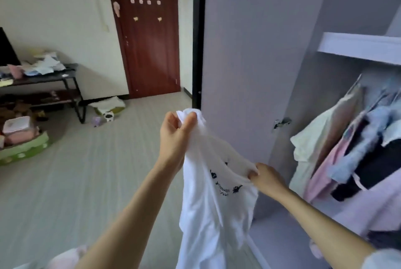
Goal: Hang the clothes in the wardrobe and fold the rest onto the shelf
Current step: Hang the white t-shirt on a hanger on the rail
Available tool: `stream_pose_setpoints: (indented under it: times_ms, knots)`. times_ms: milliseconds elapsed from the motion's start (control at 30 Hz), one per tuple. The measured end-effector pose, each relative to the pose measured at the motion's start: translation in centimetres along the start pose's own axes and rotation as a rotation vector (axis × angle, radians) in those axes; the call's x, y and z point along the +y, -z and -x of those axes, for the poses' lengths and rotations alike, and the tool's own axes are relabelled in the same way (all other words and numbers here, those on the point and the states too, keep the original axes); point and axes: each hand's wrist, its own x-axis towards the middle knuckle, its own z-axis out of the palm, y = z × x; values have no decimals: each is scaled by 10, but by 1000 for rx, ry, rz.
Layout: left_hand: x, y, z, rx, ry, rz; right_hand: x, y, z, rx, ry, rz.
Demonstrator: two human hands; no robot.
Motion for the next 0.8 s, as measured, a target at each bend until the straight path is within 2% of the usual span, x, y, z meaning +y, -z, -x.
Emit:
stream_pose_setpoints:
  times_ms: [67, 167, 367, 467, 600, 700, 800]
  knots:
    - [-21, -12, -5, 13, 4, -102, 30, 13, -2, 99, -69, 43]
    - [-52, -19, -12, -98, 9, -211, 58, 42, 0, 232, -164, 103]
    - [-87, -54, -25, -713, 82, -574, 94, 98, 18, 390, -248, -44]
    - [-93, -79, -27, -939, 129, -579, 104, 116, 28, 475, -312, -76]
    - [-106, -116, -22, -1281, 96, -639, 125, 135, 53, 651, -434, -247]
    - [-120, -149, -14, -1295, 8, -611, 141, 149, 78, 813, -519, -344]
    - [-134, -187, -6, -1159, 46, -528, 167, 166, 104, 973, -596, -428]
